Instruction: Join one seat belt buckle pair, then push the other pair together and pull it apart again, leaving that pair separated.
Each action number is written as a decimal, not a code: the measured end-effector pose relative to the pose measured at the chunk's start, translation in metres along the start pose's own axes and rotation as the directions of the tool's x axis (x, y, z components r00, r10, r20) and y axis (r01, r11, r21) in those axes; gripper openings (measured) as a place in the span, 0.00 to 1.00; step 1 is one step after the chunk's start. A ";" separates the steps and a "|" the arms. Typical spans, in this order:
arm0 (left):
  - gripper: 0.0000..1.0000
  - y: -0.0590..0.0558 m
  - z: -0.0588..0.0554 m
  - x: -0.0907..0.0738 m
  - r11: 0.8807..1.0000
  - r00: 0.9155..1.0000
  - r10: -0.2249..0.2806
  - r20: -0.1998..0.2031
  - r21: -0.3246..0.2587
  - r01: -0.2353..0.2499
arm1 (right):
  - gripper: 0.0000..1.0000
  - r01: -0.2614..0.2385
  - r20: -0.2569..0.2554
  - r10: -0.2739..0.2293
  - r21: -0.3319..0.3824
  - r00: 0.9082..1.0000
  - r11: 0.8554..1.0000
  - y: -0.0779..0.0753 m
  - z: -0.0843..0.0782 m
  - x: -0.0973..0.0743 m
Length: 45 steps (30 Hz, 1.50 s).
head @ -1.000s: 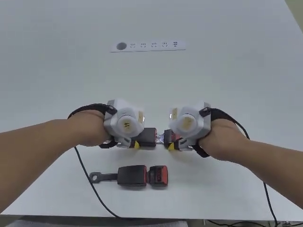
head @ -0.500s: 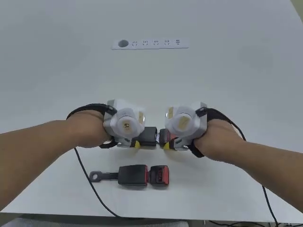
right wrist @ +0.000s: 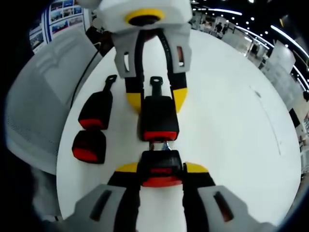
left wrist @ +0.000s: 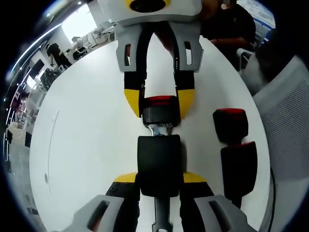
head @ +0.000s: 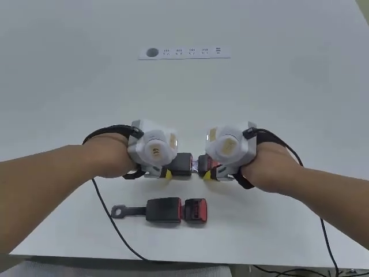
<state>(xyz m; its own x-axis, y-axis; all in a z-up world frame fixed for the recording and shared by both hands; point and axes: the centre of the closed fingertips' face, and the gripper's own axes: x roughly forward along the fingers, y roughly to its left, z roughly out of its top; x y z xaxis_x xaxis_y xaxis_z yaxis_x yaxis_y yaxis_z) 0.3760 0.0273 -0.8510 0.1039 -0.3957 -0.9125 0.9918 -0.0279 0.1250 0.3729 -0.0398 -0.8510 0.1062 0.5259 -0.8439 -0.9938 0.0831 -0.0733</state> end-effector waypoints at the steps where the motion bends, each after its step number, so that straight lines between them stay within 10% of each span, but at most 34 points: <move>1: 0.31 0.000 0.000 0.000 1.000 1.000 0.002 0.002 -0.002 -0.002 | 0.32 -0.002 0.001 0.002 0.004 1.000 1.000 0.000 -0.001 0.000; 9: 0.32 0.000 0.000 0.000 1.000 1.000 -0.012 0.013 -0.020 0.012 | 0.33 0.005 -0.007 -0.005 -0.019 1.000 1.000 0.000 -0.005 -0.004; 33: 0.33 0.000 0.001 -0.001 0.999 0.999 -0.021 -0.050 -0.026 0.020 | 0.35 0.088 -0.127 -0.082 0.039 0.989 0.995 -0.002 -0.111 -0.070; 45: 0.34 -0.001 0.001 -0.002 0.999 0.999 -0.019 -0.051 -0.050 0.017 | 0.45 0.135 -0.154 -0.122 0.079 0.981 0.988 -0.008 -0.128 -0.083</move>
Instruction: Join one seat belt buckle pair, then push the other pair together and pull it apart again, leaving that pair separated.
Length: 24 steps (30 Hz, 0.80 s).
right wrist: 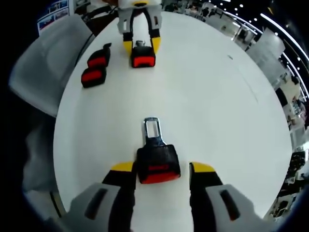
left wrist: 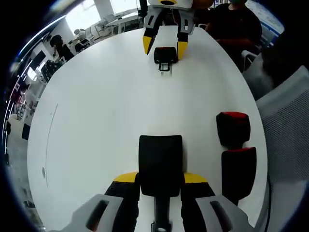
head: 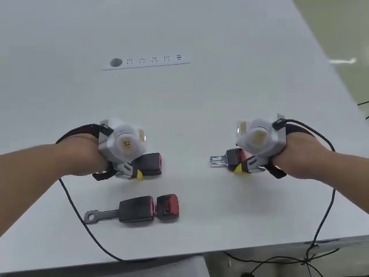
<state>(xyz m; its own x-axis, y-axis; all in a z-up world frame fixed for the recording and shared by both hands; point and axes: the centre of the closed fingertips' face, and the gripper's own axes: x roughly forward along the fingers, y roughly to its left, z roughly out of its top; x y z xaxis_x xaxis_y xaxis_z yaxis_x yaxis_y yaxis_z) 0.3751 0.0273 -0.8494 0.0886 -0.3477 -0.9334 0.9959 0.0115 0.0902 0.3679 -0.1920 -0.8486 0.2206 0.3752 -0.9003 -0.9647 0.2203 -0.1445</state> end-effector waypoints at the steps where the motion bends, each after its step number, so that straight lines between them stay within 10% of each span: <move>1: 0.34 0.000 0.000 0.000 1.000 1.000 0.001 0.000 0.000 -0.001 | 0.45 0.002 0.000 -0.002 0.009 1.000 1.000 0.001 0.000 0.000; 11: 0.46 0.000 -0.004 -0.006 0.998 0.998 0.055 -0.001 0.009 -0.055 | 0.59 0.063 0.086 -0.070 0.090 0.994 0.994 0.007 0.008 -0.017; 24: 0.60 -0.029 -0.015 -0.071 0.970 0.969 0.192 0.158 -0.182 -0.162 | 0.69 0.073 0.232 -0.127 0.226 0.964 0.971 0.038 0.041 -0.051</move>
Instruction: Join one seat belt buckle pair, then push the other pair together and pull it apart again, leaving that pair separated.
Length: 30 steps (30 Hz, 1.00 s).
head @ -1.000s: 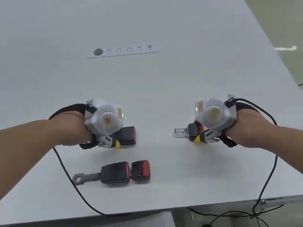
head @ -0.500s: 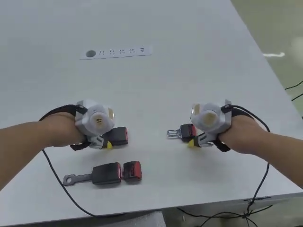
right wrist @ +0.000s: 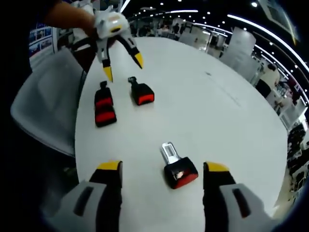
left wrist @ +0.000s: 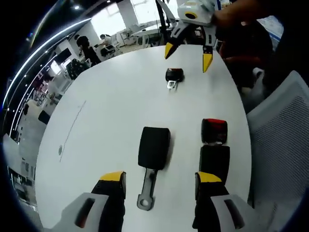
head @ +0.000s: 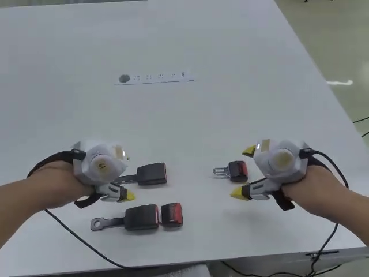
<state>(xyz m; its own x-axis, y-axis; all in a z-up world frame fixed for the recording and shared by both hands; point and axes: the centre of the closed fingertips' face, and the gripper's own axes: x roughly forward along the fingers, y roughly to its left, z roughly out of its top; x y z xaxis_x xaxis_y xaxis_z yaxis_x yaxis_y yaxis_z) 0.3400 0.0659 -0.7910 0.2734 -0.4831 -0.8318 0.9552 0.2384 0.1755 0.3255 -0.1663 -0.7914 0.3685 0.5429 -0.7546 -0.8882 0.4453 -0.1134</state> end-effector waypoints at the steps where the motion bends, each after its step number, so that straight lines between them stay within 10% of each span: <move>1: 0.61 -0.002 0.000 -0.005 1.000 1.000 0.009 0.015 0.000 -0.009 | 0.70 -0.001 0.009 0.001 0.009 1.000 1.000 0.003 0.002 -0.001; 13: 0.91 -0.046 -0.039 -0.043 0.983 0.993 0.082 0.088 -0.174 -0.066 | 0.87 -0.016 0.062 0.013 0.050 0.998 0.999 0.032 0.012 -0.015; 30: 1.00 -0.056 -0.058 -0.073 0.919 0.969 0.199 0.144 -0.372 -0.133 | 1.00 0.072 0.061 -0.085 0.194 0.994 0.978 0.040 -0.019 -0.039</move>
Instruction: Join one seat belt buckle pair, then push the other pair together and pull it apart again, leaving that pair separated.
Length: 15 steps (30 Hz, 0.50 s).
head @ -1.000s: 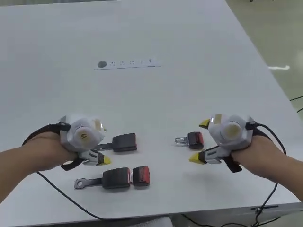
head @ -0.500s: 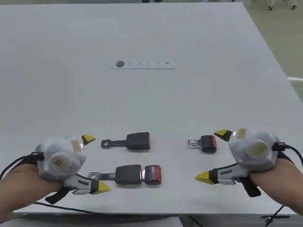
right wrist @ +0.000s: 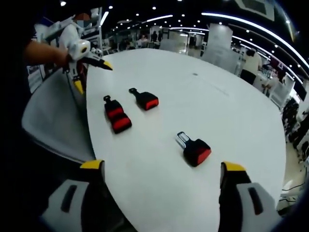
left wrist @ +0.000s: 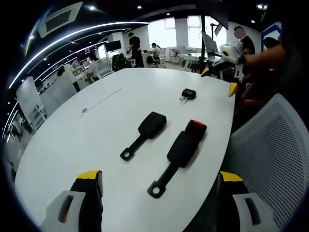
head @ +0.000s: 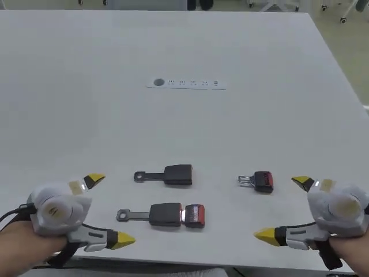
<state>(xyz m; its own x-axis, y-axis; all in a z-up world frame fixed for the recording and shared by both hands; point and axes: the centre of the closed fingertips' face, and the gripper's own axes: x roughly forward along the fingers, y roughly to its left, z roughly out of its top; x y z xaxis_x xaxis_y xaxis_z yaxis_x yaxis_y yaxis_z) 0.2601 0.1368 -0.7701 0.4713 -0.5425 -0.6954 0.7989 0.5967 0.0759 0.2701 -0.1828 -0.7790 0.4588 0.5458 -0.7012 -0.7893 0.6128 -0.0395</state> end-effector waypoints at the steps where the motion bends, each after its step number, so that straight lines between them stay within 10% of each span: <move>1: 1.00 0.000 0.000 -0.001 1.000 1.000 0.002 0.000 -0.002 -0.002 | 1.00 0.003 0.001 -0.003 0.009 1.000 1.000 0.000 -0.001 -0.002; 15: 0.99 0.003 -0.003 -0.007 0.999 0.999 0.037 0.013 -0.032 -0.036 | 1.00 -0.003 0.016 0.002 0.066 1.000 0.998 0.013 0.002 -0.007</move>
<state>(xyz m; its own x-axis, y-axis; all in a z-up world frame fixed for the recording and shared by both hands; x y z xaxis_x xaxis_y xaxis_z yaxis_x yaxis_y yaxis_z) 0.2582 0.1440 -0.7674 0.5051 -0.5282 -0.6826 0.7688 0.6347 0.0778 0.2577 -0.1777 -0.7725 0.4638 0.5562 -0.6896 -0.7622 0.6473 0.0095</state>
